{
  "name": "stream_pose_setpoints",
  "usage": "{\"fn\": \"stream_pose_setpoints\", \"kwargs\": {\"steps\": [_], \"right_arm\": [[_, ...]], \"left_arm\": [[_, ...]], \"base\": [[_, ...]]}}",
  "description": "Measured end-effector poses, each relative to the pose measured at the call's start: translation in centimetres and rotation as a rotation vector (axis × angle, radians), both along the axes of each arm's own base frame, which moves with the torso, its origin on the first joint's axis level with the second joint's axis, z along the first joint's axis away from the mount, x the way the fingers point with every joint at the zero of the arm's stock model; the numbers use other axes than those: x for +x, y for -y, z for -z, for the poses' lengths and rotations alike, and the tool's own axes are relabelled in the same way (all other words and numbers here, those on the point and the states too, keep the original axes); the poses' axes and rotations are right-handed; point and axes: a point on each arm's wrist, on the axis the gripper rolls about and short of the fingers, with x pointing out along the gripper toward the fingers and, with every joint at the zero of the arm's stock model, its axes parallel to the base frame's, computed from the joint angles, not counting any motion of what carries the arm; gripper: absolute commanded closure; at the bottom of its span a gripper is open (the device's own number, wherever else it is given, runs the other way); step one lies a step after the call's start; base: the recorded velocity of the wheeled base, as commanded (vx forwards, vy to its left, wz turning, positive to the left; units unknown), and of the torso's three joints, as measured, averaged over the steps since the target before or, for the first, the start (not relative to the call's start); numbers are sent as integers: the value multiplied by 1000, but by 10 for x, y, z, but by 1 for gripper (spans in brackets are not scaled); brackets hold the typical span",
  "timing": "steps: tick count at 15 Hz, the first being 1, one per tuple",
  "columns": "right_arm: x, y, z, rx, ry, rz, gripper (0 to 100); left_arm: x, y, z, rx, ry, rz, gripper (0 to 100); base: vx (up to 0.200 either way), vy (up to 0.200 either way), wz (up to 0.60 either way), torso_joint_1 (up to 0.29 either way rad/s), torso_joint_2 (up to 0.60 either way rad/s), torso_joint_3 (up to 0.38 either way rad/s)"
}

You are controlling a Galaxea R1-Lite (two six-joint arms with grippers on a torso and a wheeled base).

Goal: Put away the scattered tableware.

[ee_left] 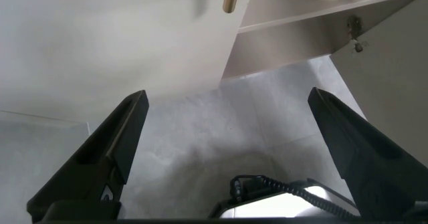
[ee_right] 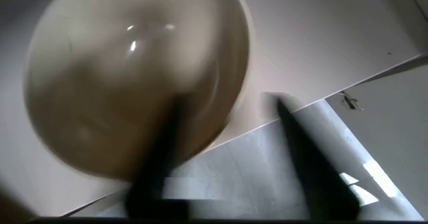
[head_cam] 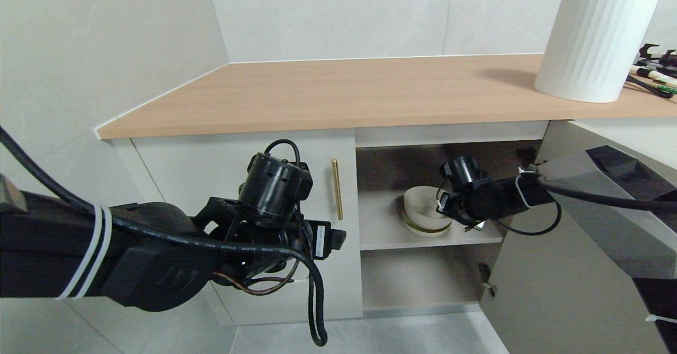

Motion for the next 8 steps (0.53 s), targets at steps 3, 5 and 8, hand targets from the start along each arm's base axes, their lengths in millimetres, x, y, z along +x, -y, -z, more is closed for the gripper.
{"fn": "stream_pose_setpoints", "kwargs": {"steps": [3,5,8], "right_arm": [[0,-1,1,1,-2,-3,0],[-2,-2,0,1,-5,-6,0],[-12,-7,-7,-1,-14,-26,0]], "left_arm": [[0,0,0,1,-1,-1,0],[0,0,0,0,-1,-2,0],[2,-2,0,-1,0,-8,0]], "base": [[0,0,0,0,0,0],[0,0,0,0,0,0],[0,0,0,0,0,0]]}}
